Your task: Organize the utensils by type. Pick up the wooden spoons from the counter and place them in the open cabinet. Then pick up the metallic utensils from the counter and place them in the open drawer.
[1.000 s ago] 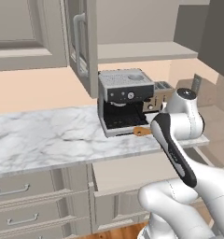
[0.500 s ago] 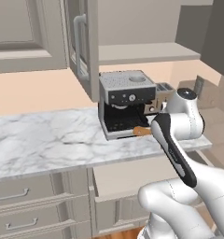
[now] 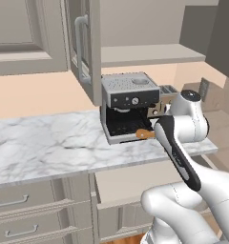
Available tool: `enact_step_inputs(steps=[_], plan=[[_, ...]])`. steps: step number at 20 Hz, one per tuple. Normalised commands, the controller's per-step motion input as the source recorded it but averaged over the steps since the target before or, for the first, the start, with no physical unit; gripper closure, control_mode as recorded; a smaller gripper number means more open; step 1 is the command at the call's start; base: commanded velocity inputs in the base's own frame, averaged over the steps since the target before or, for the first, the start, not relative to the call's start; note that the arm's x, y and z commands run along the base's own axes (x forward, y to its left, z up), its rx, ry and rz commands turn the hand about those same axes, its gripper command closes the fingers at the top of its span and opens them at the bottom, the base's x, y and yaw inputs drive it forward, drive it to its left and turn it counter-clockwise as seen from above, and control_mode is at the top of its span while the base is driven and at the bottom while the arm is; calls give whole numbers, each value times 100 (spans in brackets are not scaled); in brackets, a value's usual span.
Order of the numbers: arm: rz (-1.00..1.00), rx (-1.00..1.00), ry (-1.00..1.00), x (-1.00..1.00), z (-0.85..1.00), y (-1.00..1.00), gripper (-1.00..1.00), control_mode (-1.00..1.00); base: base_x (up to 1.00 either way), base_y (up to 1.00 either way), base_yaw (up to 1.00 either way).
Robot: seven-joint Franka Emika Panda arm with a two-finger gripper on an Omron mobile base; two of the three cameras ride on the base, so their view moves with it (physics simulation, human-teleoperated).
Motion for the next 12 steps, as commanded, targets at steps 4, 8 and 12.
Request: enact_step_inputs(steps=[4, 8, 12], plan=[[0, 0, 0, 0, 0, 0, 100, 100, 0, 0, 0], [0, 0, 0, 0, 0, 0, 100, 100, 0, 0, 0], [0, 0, 0, 0, 0, 0, 100, 100, 0, 0, 0]])
